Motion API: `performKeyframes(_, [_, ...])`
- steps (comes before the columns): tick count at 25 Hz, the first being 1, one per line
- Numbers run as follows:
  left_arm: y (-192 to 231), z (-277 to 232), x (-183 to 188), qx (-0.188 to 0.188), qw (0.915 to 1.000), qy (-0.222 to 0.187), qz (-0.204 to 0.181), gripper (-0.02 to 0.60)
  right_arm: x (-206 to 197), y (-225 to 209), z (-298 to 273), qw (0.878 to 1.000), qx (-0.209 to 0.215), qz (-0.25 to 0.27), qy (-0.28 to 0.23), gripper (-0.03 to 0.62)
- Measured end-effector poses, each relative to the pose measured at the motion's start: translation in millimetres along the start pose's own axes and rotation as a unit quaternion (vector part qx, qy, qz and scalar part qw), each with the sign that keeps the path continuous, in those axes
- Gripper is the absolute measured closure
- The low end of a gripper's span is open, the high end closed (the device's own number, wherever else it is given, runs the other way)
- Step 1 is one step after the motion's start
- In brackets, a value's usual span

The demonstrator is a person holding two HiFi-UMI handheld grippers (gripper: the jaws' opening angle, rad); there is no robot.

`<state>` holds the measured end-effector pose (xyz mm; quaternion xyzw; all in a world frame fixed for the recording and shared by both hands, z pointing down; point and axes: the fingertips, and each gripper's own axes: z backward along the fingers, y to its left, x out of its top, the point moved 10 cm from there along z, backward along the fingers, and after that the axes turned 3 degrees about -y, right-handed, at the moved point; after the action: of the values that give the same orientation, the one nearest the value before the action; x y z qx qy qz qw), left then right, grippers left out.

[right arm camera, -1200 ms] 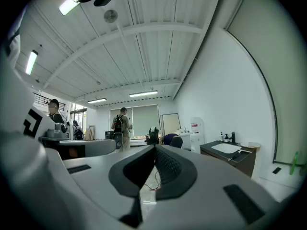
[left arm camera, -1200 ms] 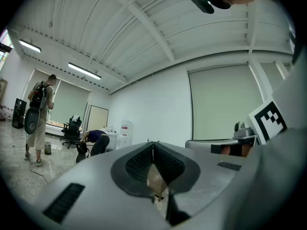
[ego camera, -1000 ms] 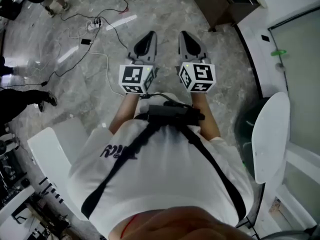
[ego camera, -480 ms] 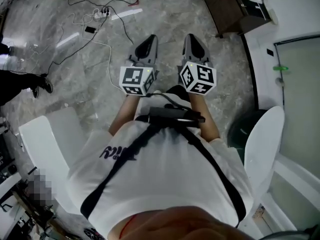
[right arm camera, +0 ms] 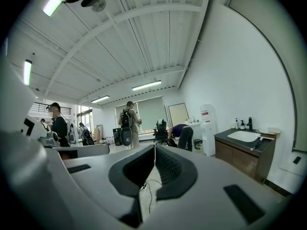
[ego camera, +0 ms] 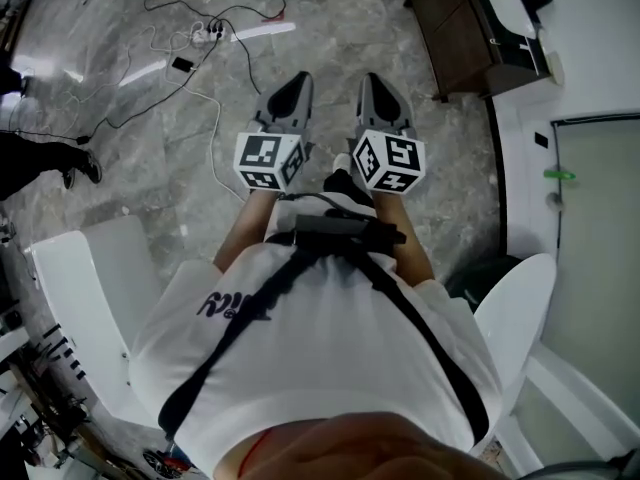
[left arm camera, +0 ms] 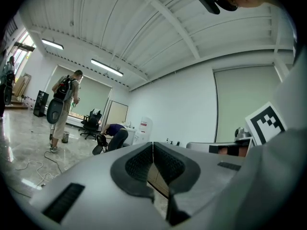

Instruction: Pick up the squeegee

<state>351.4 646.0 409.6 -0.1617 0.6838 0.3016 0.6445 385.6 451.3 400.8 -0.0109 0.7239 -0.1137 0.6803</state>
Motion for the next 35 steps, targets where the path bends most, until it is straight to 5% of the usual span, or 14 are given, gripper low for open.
performKeyframes(10, [-40.3, -127.7, 2.0, 0.021, 0.9997, -0.012, -0.005, 0.567, 41.3, -112.8, -79.3, 0.998, 0.053, 0.004, -0.016, 0.585])
performKeyframes(21, [-45.8, -203.6, -13.6, 0.035, 0.9986, 0.03, -0.027, 0.566, 26.2, -176.0, -130.8, 0.998, 0.063, -0.025, 0.008, 0.585])
performKeyframes(26, [-26.3, -235.6, -18.3, 0.015, 0.999, 0.038, -0.017, 0.566, 24.2, -187.4, -162.6, 0.998, 0.046, -0.03, 0.014, 0.585])
performKeyframes(35, [19.5, -365.0, -7.3, -0.076, 0.9967, 0.028, -0.01, 0.567, 40.3, -232.9, -253.3, 0.999, -0.023, -0.021, 0.004, 0.585])
